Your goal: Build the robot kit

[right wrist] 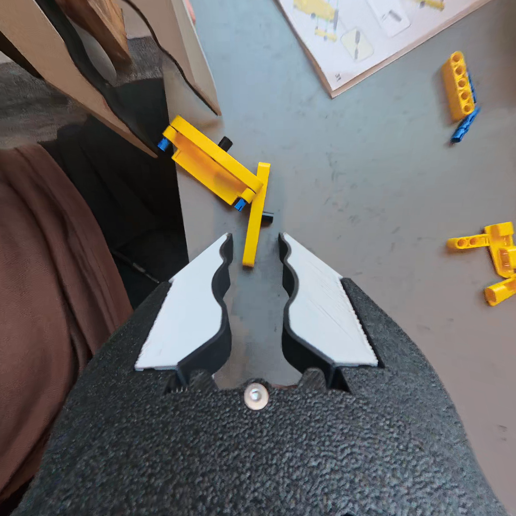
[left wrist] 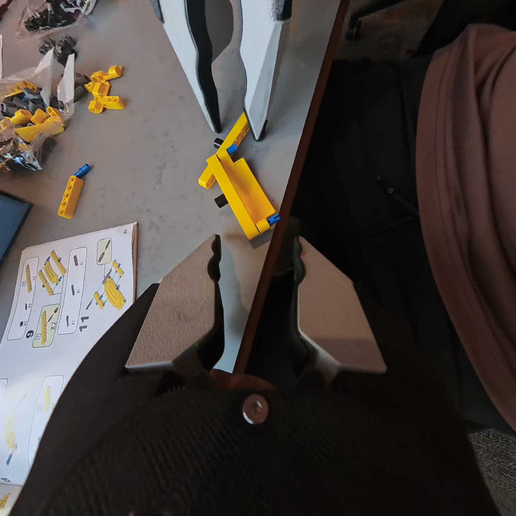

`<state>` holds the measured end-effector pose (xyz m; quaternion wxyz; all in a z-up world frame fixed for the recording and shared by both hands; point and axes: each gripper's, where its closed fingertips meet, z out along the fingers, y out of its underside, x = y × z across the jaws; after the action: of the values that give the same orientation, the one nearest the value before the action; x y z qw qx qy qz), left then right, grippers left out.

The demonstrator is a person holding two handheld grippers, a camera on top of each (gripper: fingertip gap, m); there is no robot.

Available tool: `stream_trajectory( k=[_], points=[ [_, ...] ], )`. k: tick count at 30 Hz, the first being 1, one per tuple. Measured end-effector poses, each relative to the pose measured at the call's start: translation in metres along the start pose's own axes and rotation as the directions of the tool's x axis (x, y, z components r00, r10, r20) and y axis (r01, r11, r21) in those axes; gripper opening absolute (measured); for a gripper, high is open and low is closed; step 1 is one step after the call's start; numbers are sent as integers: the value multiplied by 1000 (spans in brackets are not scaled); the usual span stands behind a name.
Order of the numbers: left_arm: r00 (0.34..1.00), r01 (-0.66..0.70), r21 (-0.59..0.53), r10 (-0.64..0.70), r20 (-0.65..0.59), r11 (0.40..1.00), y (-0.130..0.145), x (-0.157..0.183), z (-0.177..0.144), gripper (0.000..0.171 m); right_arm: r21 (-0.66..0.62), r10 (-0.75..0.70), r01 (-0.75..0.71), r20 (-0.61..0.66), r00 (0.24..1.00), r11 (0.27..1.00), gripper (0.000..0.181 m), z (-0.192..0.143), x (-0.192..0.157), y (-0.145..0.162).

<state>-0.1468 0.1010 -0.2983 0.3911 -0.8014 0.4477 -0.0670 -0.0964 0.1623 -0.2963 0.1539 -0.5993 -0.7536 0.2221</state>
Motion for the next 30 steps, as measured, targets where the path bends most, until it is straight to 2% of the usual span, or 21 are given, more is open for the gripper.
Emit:
stream_trajectory(
  k=[1,2,4,10,16,19,21,26,30],
  points=[
    [1000,4,9,-4,-3,1000,-2,0,-1,49,9,-9,9,-5,1000,1000,29,1,0,-1],
    [1000,6,19,-6,-10,1000,-4,1,-2,47,4,-15,15,6,1000,1000,16,1,-2,-1],
    [1000,10,43,-8,-27,999,-9,4,-5,44,5,-30,30,23,999,1000,9,1,-5,0],
    [999,13,38,-12,-36,999,-7,5,-4,44,-17,-54,53,-72,996,998,8,-12,14,9],
    [997,4,3,-4,-78,1000,-6,16,2,45,52,0,9,-179,984,999,8,-33,39,10],
    [995,0,11,1,-101,1000,-11,21,2,46,128,-10,42,-244,970,991,8,-48,47,-3],
    [997,2,16,-1,-73,1000,-11,15,2,46,183,-31,84,-274,961,980,8,-58,48,-13],
    [996,13,-1,-13,-83,1000,-5,15,0,46,228,45,-5,-171,984,974,8,-55,37,-16],
    [1000,26,18,-26,-16,1000,-8,1,-7,46,244,108,-79,-109,988,966,7,-50,35,-15]
  ],
)
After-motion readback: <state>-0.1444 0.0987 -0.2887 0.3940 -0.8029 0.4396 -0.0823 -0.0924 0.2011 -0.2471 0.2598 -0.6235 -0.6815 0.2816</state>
